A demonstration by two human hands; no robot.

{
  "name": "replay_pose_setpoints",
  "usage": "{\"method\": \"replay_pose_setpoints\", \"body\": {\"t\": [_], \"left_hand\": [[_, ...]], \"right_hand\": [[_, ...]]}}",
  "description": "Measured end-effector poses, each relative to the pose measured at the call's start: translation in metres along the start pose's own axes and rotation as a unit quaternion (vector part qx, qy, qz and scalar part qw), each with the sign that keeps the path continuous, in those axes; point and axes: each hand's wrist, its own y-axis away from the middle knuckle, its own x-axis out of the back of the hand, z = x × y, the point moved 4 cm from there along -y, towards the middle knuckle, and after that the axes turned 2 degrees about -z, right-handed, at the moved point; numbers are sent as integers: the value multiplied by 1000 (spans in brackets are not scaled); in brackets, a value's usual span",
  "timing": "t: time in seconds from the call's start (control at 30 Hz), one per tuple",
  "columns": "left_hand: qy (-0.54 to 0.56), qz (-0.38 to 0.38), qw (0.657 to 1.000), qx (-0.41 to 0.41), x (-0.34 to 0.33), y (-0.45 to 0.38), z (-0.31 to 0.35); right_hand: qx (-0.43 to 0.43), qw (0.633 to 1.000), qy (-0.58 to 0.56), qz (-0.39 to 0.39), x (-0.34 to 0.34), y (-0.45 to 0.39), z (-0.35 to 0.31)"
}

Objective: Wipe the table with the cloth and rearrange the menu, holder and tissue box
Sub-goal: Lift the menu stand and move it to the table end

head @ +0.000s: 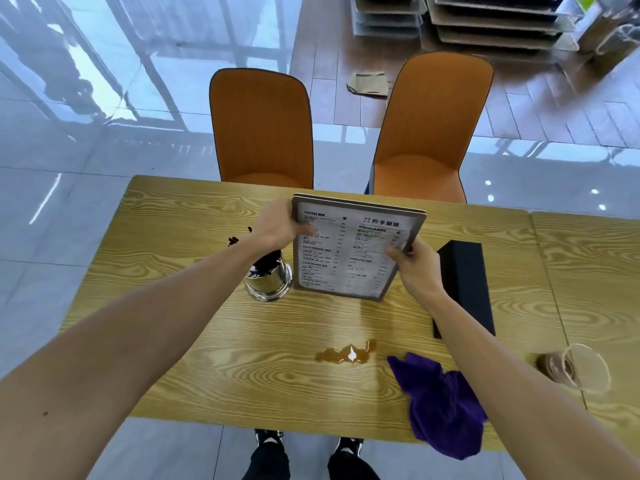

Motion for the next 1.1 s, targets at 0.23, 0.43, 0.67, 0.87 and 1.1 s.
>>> {"method": "replay_pose_setpoints", "body": {"t": [0.23, 0.43, 0.67, 0.87, 1.1], "left_hand": [[14, 84, 996, -34, 16, 6, 32], [64, 161, 983, -63, 50, 18, 50], [88, 230, 966, -79, 116, 30, 36], [87, 274, 957, -47, 190, 38, -32], [112, 302, 947, 11, 260, 55, -149]], "right_hand": [[67, 998, -11, -5, 27, -17, -33], [148, 989, 13, 4, 34, -29, -85], [188, 982, -10, 7, -6, -48, -149], [212, 977, -6, -26, -96, -59, -202], [199, 974, 11, -111, -239, -64, -235]]}}
